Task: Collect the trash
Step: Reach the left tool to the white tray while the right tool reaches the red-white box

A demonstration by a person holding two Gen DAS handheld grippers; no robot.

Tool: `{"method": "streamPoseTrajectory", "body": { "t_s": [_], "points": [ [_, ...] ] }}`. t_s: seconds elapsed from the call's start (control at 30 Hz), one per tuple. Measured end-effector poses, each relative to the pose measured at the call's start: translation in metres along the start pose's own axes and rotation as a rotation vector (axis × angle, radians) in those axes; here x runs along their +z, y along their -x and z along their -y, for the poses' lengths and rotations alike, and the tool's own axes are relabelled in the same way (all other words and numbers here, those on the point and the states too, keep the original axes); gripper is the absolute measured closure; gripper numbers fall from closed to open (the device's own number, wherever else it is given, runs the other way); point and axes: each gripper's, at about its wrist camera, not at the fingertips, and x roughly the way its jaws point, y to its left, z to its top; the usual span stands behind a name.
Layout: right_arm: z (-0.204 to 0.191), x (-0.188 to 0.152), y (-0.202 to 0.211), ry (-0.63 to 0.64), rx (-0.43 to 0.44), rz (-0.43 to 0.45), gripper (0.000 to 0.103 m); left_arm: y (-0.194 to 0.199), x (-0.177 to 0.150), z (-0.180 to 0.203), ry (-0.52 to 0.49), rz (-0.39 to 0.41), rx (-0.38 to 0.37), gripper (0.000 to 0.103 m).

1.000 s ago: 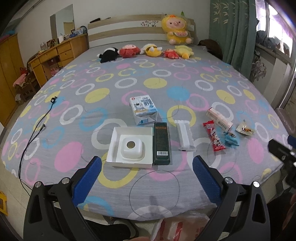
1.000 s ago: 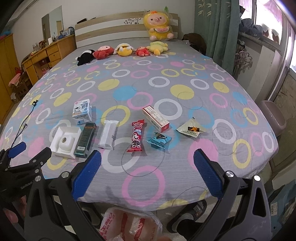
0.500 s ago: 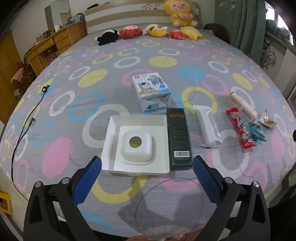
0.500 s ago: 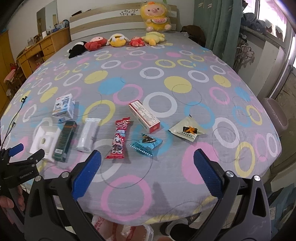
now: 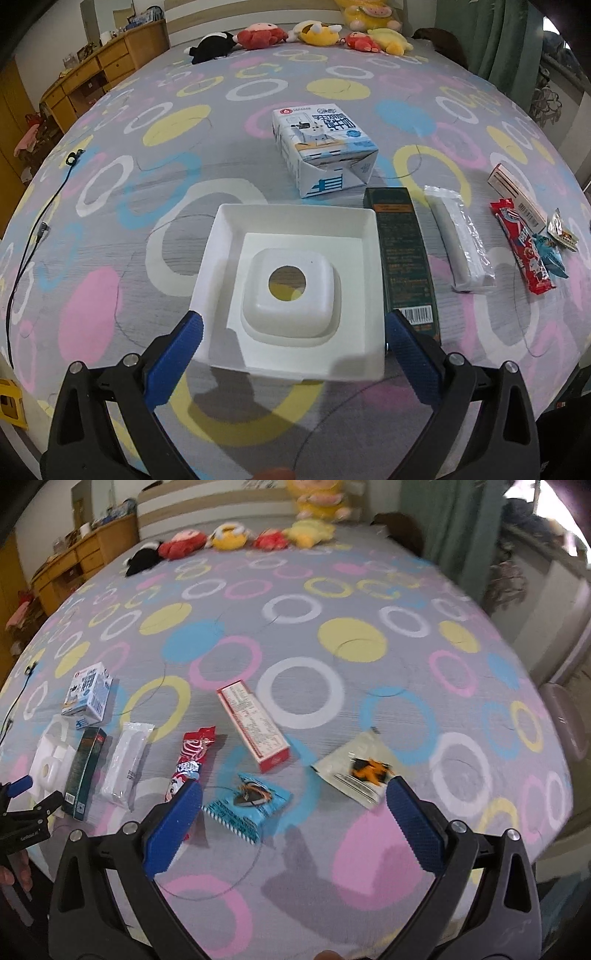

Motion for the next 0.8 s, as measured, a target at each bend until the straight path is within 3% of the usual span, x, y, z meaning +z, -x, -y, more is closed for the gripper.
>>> {"method": "streamPoseTrajectory", "body": {
  "t_s": [0.3, 0.47, 0.67, 0.8],
  "points": [
    [-0.012, 0.032, -0.053, 0.098, 0.011, -0.070, 0.005, -0.006, 0.002, -0.008, 0.000, -0.015, 0.012, 0.007],
    [-0.017, 0.040, -0.063, 0.104, 0.010, -0.069, 0.005, 0.005, 0.000, -0.015, 0.017, 0.007, -0.022, 0.007],
    [-0.019, 0.046, -0.080, 0.114, 0.012, -0.087, 0.005, 0.013, 0.006, -0.004, -0.033, 0.021, -0.057, 0.007],
    [-0.022, 0.052, -0.095, 0.108, 0.034, -0.101, 0.005, 0.020, 0.014, -0.004, -0.003, 0.027, -0.129, 0.008]
  ]
}}
